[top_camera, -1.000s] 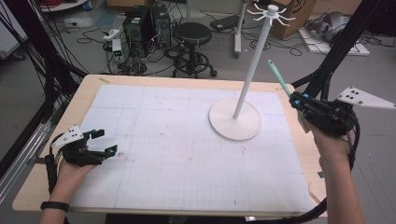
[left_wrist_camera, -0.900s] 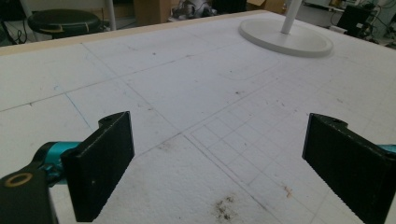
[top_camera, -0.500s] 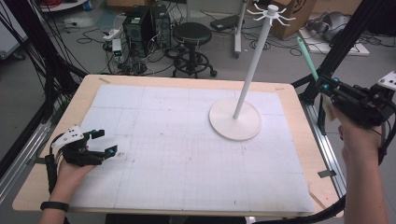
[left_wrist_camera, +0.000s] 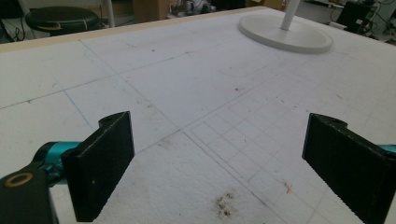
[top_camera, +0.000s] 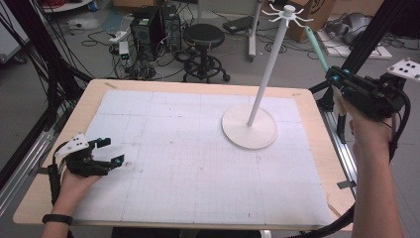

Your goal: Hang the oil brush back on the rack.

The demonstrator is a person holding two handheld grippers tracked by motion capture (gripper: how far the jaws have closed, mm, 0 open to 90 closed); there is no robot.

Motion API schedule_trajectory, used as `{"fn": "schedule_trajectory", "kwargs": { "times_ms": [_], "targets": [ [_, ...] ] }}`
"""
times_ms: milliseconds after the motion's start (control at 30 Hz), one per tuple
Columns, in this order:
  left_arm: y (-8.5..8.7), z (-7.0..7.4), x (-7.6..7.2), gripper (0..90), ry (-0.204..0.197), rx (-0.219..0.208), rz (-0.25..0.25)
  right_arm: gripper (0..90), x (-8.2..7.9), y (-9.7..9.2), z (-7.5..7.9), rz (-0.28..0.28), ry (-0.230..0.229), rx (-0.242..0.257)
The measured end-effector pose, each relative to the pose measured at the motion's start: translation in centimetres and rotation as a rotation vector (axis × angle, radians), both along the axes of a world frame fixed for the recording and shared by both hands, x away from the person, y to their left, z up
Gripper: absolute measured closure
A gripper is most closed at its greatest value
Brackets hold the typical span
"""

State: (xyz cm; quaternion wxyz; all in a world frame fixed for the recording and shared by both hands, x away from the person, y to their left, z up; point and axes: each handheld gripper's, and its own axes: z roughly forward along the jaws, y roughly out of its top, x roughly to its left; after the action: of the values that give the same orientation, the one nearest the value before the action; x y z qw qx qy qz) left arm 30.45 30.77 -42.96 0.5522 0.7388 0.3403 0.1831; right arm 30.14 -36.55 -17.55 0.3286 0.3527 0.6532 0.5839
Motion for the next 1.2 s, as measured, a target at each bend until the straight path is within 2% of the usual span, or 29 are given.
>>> {"fn": "schedule_trajectory", "kwargs": {
  "times_ms": [333,800,1067,1200],
  "targets": [
    [-0.1,0.0,0.0,9.6,-0.002,0.0,0.0,82.6,0.6,0.1,0.1,-0.019,-0.001,0.002],
    [-0.1,0.0,-0.1,9.6,0.001,0.002,-0.003,82.5,1.6,1.5,-0.2,-0.009,0.015,-0.019],
    [-0.1,0.0,-0.1,9.6,0.001,0.003,-0.006,82.0,2.7,2.5,-0.8,-0.012,0.042,-0.029],
    [-0.2,0.0,0.0,9.6,0.003,0.005,-0.009,80.6,3.3,3.2,-1.2,-0.013,0.075,-0.039]
  ]
}}
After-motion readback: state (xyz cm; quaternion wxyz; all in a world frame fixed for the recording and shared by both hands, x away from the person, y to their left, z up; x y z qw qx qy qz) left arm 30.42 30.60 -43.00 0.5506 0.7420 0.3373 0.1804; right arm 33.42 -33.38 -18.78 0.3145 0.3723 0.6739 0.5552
